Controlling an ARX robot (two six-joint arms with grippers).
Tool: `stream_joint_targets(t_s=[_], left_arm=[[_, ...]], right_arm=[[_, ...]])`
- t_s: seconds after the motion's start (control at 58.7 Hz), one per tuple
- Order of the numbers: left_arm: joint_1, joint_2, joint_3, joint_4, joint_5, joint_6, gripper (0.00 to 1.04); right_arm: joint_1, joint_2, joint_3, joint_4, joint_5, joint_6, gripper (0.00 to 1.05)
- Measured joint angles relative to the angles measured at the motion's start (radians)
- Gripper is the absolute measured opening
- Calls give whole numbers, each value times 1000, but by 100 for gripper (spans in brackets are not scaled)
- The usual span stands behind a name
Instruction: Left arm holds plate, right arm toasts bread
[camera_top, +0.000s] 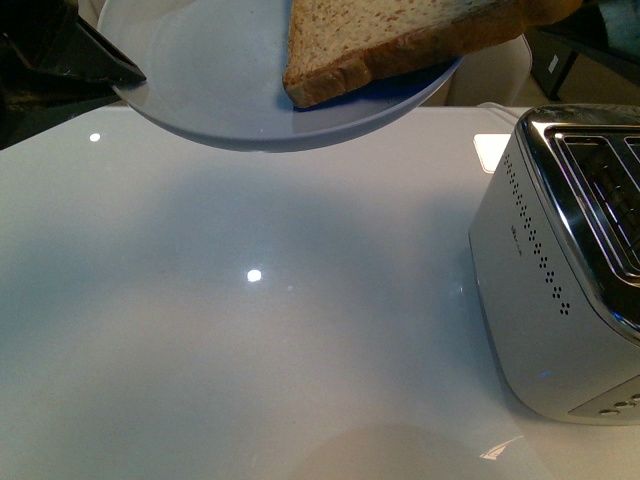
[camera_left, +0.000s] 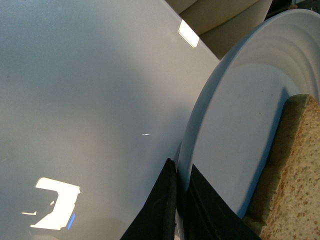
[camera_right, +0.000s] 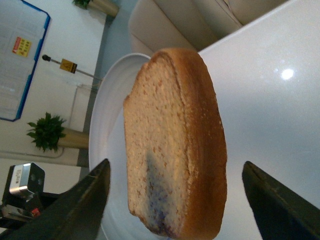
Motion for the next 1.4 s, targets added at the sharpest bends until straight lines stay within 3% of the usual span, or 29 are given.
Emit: stream_joint_targets(t_s=[0.136,0.341,0.443,0.818,0.988,1.141,1.397], left_arm=[[0,0,0,0,0,0,3],[0,0,0,0,1,-1,3],[0,0,0,0,1,-3,3],[0,0,0,0,1,-6,3],[0,0,0,0,1,-7,3],[0,0,0,0,2,-7,3],[0,0,0,0,3,-7,3]], right_arm=[[6,5,0,-7,10,6,44],[0,-23,0,-7,-5,23,13],[-10,-46,2,-9,-16,26,3],[-132,-198,83,-93,-39,-37,3],[-240,-269,136,-180,-33,-229,3],[-325,-340,118,-256,18,-523,3],[-339,-342,0,-246,101,-833,3]])
